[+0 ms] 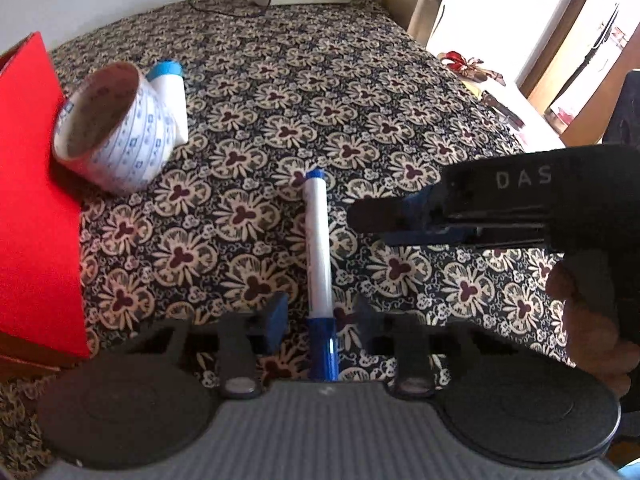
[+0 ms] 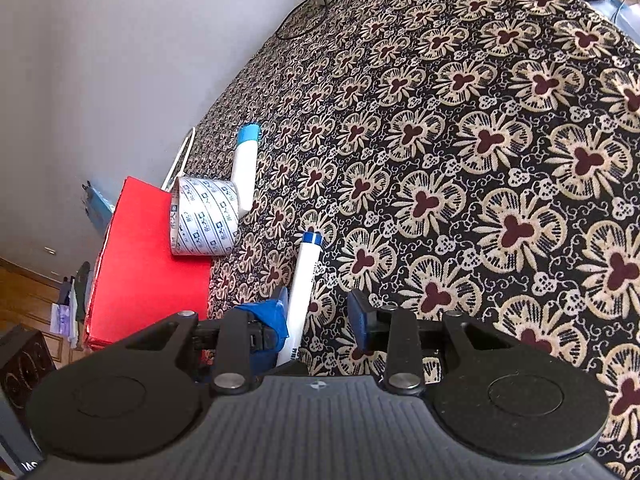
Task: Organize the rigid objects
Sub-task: 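Grasp the white marker with blue cap with the left gripper, then carry the marker into the red box and lower it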
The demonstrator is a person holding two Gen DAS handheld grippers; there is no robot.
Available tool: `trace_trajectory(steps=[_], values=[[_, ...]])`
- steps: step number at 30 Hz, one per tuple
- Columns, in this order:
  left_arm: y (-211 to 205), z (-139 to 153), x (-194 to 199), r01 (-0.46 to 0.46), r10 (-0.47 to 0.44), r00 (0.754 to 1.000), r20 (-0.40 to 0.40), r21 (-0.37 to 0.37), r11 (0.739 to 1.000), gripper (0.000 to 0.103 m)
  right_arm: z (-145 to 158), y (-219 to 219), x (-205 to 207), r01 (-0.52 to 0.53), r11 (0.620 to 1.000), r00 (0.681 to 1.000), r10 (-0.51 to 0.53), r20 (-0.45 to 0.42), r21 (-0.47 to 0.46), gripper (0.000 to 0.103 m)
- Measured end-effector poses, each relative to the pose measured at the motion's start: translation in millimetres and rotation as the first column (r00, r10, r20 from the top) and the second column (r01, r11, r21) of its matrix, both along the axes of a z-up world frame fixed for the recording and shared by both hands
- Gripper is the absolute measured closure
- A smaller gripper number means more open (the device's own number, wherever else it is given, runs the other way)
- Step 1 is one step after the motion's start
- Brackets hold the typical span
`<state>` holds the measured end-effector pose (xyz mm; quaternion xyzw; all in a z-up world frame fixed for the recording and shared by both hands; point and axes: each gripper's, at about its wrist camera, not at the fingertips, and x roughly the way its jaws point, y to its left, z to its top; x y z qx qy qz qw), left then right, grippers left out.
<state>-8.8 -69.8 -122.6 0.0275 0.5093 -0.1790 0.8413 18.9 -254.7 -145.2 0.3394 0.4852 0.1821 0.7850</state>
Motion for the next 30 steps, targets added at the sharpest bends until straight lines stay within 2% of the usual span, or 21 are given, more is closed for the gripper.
trace_trajectory(steps=[1, 3, 9, 15, 20, 26, 30], values=[[-1, 0, 0, 0.0, 0.0, 1.0, 0.003, 0.004, 1.0, 0.086, 0, 0, 0, -0.003, 1.0, 1.0, 0.003, -0.001, 0.003, 0.086], [-1, 1, 1, -0.001, 0.001, 1.0, 0.003, 0.006, 1.0, 0.094, -1, 1, 3, -0.005, 1.0, 1.0, 0.005, -0.002, 0.007, 0.086], [0, 0, 2, 0.002, -0.002, 1.0, 0.0, -0.004, 1.0, 0.094, -5, -3, 9, 0.004, 0.998, 0.999, -0.002, -0.032, 0.059, 0.086], [10, 5, 3, -0.023, 0.022, 1.0, -0.021, -0.062, 0.998, 0.094, -10, 6, 13, -0.01, 0.995, 0.998, 0.016, -0.06, 0.097, 0.085], [17, 14, 4, -0.037, 0.035, 0.999, -0.018, -0.103, 0.994, 0.094, -14, 19, 12, -0.04, 0.99, 0.995, 0.051, -0.08, 0.137, 0.09], [19, 19, -1, -0.035, 0.034, 0.999, -0.011, -0.11, 0.993, 0.094, -2, 28, 10, -0.057, 0.992, 0.997, 0.063, -0.04, 0.116, 0.102], [26, 30, -6, -0.04, 0.042, 0.999, 0.007, -0.136, 0.99, 0.094, 14, 36, 7, -0.08, 0.989, 0.997, 0.08, 0.003, 0.128, 0.103]])
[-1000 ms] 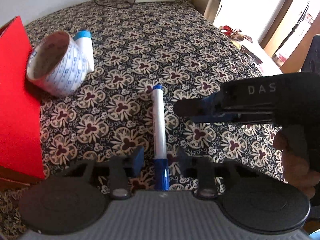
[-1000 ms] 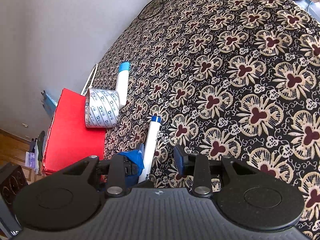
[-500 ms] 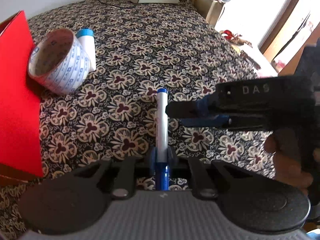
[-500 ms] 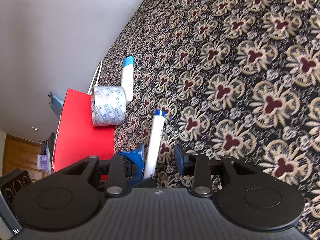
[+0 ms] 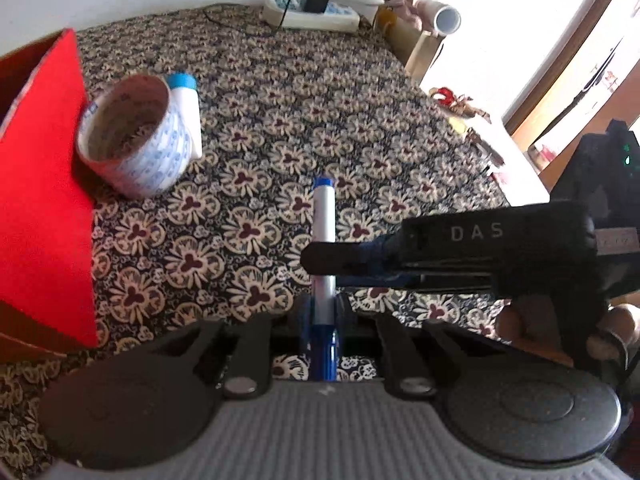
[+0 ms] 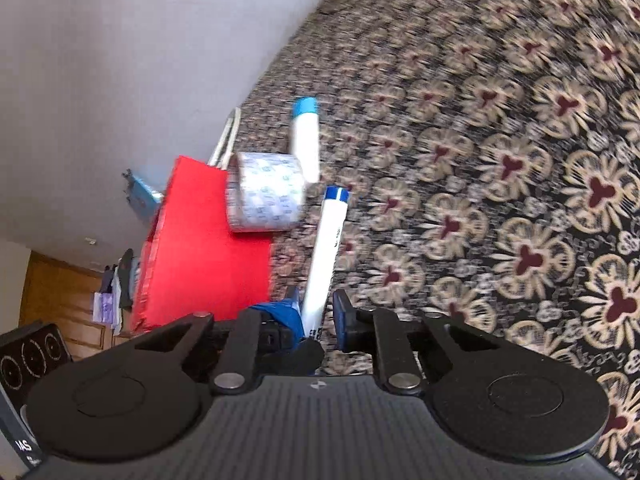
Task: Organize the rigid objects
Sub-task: 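Carry the marker into the red box and lower it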
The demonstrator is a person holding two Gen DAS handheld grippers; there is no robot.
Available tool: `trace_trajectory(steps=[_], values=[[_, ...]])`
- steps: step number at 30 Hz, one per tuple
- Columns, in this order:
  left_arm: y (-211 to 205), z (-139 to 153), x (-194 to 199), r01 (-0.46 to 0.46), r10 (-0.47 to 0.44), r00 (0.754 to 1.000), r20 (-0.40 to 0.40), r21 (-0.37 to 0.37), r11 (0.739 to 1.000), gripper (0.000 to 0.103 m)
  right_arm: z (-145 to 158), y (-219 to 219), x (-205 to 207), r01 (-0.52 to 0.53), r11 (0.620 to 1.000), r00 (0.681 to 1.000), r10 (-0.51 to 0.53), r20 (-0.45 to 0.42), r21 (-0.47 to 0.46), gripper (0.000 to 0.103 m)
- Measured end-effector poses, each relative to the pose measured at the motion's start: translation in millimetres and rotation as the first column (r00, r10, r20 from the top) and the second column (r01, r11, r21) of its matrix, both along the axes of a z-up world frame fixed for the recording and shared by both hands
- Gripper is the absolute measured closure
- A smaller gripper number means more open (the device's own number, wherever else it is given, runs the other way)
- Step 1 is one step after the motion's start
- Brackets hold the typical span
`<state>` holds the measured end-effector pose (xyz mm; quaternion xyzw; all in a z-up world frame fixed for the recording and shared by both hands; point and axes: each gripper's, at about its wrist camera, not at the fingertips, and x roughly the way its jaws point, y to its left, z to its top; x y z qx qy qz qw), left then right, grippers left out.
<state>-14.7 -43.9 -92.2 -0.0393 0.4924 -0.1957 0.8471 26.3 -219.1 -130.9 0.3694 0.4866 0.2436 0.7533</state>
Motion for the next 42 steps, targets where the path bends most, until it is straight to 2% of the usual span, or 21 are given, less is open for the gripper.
trace_trajectory(steps=[8, 12, 16, 21, 24, 28, 33, 36, 42], values=[[23, 45, -15, 0.0, 0.006, 0.993, 0.115, -0.047, 0.999, 0.094, 60, 29, -3, -0.027, 1.0, 0.986, 0.027, 0.167, -0.004, 0.103], [49, 76, -20, -0.009, 0.025, 0.981, 0.195, -0.082, 0.997, 0.094, 93, 62, 1, -0.05, 0.999, 0.966, 0.054, 0.252, -0.022, 0.103], [81, 104, -27, -0.02, 0.041, 0.96, 0.277, -0.079, 0.997, 0.094, 119, 106, 8, -0.103, 0.994, 0.947, 0.11, 0.302, -0.04, 0.103], [131, 125, -25, -0.046, 0.075, 0.942, 0.326, -0.094, 0.994, 0.094, 128, 165, 23, -0.152, 0.985, 0.924, 0.169, 0.342, -0.078, 0.103], [157, 127, -21, -0.072, 0.091, 0.934, 0.346, -0.068, 0.995, 0.095, 123, 197, 35, -0.169, 0.981, 0.926, 0.192, 0.326, -0.096, 0.103], [193, 120, -9, -0.106, 0.117, 0.938, 0.327, -0.052, 0.993, 0.094, 116, 237, 53, -0.196, 0.968, 0.929, 0.234, 0.287, -0.154, 0.103], [226, 102, 14, -0.137, 0.139, 0.954, 0.265, -0.023, 0.99, 0.094, 97, 273, 74, -0.236, 0.946, 0.944, 0.278, 0.18, -0.223, 0.103], [240, 86, 28, -0.154, 0.153, 0.966, 0.21, -0.011, 0.988, 0.094, 79, 288, 88, -0.269, 0.932, 0.952, 0.296, 0.083, -0.241, 0.103], [254, 53, 47, -0.174, 0.169, 0.98, 0.105, 0.033, 0.984, 0.094, 54, 308, 98, -0.321, 0.904, 0.945, 0.325, -0.035, -0.282, 0.103]])
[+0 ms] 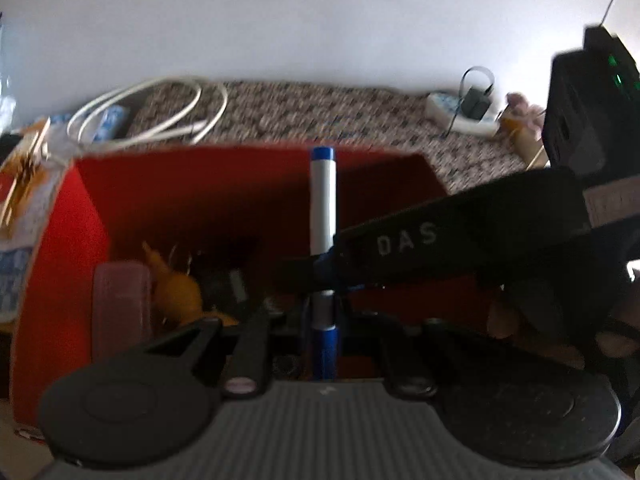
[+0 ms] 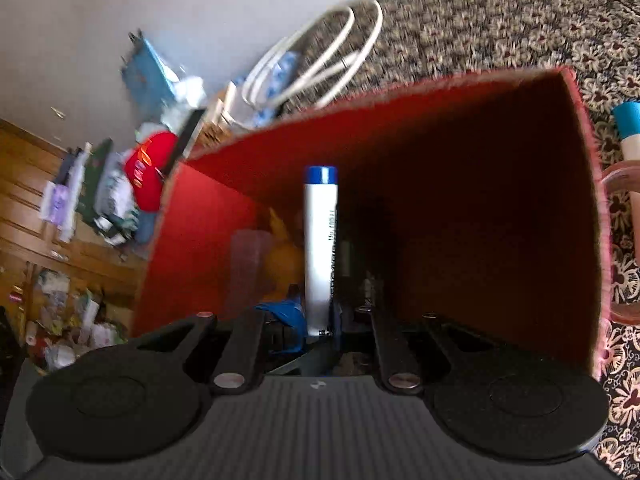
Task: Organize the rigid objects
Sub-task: 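Carry the marker into the red box and lower it, then open the left gripper to release the marker inside the box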
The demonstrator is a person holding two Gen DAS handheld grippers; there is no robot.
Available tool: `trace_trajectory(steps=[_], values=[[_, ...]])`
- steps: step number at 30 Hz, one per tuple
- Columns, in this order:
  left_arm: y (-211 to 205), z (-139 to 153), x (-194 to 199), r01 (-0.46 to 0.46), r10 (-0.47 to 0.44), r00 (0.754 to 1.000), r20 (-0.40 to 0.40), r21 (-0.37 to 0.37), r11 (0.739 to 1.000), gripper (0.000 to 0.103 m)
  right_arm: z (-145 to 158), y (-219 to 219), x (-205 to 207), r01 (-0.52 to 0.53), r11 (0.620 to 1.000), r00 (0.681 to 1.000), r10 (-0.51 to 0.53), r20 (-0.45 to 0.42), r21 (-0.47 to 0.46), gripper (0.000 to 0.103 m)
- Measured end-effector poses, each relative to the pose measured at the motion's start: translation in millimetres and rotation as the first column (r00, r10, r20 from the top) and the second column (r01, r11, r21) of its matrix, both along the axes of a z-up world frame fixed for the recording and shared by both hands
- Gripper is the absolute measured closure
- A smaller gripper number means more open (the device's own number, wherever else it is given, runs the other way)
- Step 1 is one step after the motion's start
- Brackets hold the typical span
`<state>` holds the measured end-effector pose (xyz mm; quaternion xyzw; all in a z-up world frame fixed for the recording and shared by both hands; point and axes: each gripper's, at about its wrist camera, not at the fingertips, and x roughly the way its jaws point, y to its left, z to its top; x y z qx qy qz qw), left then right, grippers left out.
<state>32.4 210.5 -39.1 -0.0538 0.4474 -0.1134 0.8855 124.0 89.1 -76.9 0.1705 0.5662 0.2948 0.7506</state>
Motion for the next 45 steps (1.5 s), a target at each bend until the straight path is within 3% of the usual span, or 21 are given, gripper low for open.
trace_trajectory(steps=[10, 15, 23, 25, 27, 29, 45], values=[[15, -23, 6, -0.036, 0.039, 0.997, -0.069, 0.044, 0.998, 0.094, -8, 13, 3, -0.024, 0.991, 0.999, 0.027, 0.023, -0.132, 0.099], [25, -27, 7, -0.054, 0.056, 0.995, -0.086, 0.022, 0.998, 0.094, -8, 3, 5, 0.03, 0.994, 0.999, -0.028, 0.027, -0.101, 0.099], [22, -26, 9, -0.06, 0.064, 0.995, -0.082, 0.048, 0.997, 0.092, -7, -5, 5, 0.075, 0.995, 0.997, -0.072, 0.037, -0.065, 0.098], [20, -27, 10, -0.063, 0.069, 0.994, -0.085, 0.068, 0.996, 0.089, -7, -5, 4, 0.078, 0.995, 0.996, -0.076, 0.038, -0.062, 0.098], [17, -26, 9, -0.068, 0.076, 0.993, -0.086, 0.086, 0.994, 0.076, -7, -6, 3, 0.082, 0.995, 0.996, -0.08, 0.045, -0.058, 0.098], [17, -26, 8, -0.07, 0.078, 0.994, -0.081, 0.097, 0.993, 0.07, -6, -5, 2, 0.087, 0.995, 0.995, -0.084, 0.055, -0.058, 0.098], [13, -22, 6, -0.069, 0.076, 0.996, -0.053, 0.136, 0.988, 0.05, 0, -3, -6, 0.104, 0.993, 0.985, -0.096, 0.142, -0.053, 0.099]])
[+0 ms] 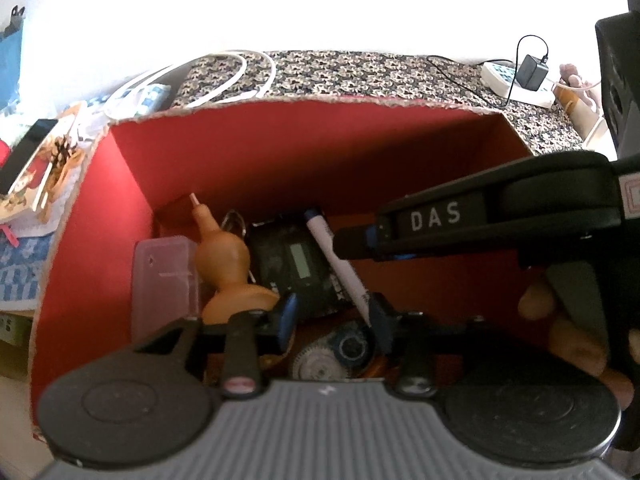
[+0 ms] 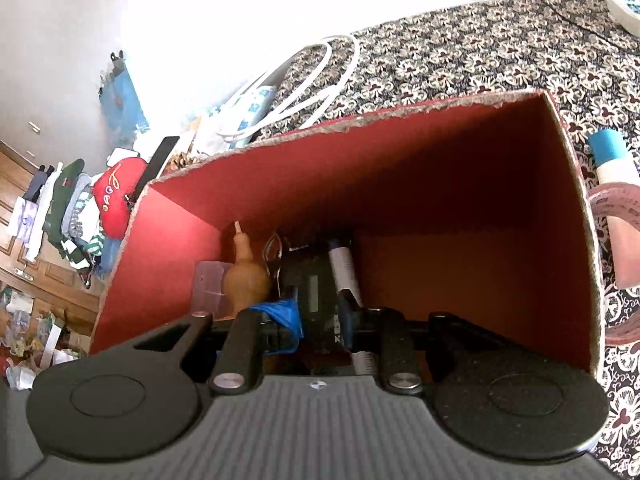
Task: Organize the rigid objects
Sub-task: 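Open the left gripper to release the marker inside the box, then withdraw the left gripper up and out of the red box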
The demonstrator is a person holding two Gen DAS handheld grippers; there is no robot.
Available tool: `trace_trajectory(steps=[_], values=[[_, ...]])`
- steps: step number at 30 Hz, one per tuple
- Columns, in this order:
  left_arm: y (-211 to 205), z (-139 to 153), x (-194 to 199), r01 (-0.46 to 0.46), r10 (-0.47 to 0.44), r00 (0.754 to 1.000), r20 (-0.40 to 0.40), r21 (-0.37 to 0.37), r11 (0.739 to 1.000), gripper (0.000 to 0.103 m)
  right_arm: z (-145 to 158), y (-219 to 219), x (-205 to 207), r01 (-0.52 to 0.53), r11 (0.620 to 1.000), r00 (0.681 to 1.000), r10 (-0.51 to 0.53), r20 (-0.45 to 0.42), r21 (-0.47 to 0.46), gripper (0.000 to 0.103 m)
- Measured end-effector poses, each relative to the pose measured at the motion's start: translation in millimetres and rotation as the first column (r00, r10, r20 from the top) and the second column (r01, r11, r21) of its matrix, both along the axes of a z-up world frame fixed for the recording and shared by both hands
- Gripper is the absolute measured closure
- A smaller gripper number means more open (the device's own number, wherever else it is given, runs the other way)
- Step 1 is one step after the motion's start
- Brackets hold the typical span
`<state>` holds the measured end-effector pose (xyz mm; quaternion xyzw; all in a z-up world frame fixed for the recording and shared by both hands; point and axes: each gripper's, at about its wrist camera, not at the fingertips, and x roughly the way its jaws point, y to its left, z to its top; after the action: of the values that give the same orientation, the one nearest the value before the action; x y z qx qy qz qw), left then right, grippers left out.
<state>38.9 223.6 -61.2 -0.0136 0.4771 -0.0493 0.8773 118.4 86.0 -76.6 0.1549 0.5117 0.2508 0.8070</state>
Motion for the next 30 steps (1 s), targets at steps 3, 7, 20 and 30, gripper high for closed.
trace_trajectory(steps=[3, 7, 20, 30], values=[[-1, 3, -1, -0.007, 0.007, 1.0, 0.011, 0.012, 1.0, 0.044, 5, -1, -4, 0.007, 1.0, 0.999, -0.008, 0.043, 0.007, 0.098], [-7, 12, -9, -0.024, 0.019, 0.998, 0.059, 0.086, 0.996, 0.041, 12, -5, -11, 0.032, 0.999, 0.993, -0.034, 0.109, 0.02, 0.098], [7, 38, -24, -0.079, 0.07, 0.995, 0.077, 0.117, 0.99, 0.032, 42, -21, -53, 0.075, 0.993, 0.975, -0.092, 0.2, 0.095, 0.097], [-4, 55, -39, -0.061, 0.042, 0.991, 0.13, 0.144, 0.988, 0.017, 53, -47, -84, 0.107, 0.985, 0.963, -0.136, 0.232, 0.133, 0.097]])
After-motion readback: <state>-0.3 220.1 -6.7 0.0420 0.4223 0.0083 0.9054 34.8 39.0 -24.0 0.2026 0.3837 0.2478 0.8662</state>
